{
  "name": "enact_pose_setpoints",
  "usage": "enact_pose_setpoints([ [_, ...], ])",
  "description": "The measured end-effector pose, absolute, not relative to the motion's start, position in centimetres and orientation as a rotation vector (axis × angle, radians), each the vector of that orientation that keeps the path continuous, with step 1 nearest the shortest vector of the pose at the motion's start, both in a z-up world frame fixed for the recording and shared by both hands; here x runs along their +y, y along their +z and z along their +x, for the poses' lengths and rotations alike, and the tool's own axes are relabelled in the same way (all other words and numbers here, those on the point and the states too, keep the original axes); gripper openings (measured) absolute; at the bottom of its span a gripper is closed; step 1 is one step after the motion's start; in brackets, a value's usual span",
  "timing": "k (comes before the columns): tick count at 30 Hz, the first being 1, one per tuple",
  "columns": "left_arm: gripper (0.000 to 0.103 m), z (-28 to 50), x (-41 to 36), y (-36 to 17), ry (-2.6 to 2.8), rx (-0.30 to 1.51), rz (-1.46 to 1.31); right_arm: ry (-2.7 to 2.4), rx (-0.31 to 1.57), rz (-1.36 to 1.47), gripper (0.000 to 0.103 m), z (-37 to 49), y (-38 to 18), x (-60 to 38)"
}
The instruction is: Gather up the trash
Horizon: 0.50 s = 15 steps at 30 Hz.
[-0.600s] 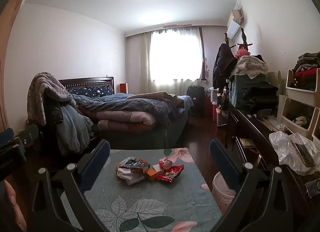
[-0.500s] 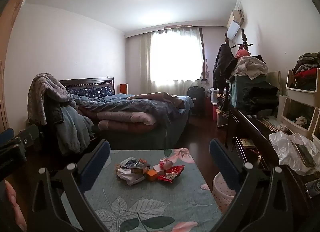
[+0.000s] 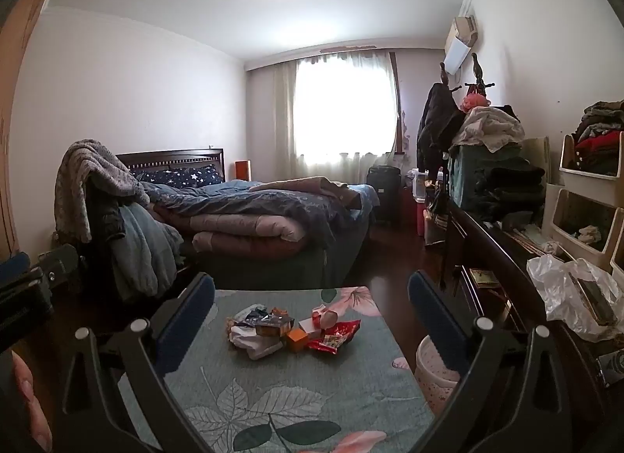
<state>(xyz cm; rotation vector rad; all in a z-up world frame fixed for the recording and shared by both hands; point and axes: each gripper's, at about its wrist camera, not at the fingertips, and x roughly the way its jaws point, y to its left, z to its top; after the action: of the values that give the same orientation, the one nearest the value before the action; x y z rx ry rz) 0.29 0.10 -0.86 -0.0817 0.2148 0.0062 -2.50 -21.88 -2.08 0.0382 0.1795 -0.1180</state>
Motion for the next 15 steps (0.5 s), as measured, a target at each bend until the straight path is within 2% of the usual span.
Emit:
enact_pose_setpoints([
  [15,0.099,0.73,0.38,-1.42,0.003,0.224,-0.088,-0.112,0.189,0.035,0.1,-2.19,-2.58,-21.52],
])
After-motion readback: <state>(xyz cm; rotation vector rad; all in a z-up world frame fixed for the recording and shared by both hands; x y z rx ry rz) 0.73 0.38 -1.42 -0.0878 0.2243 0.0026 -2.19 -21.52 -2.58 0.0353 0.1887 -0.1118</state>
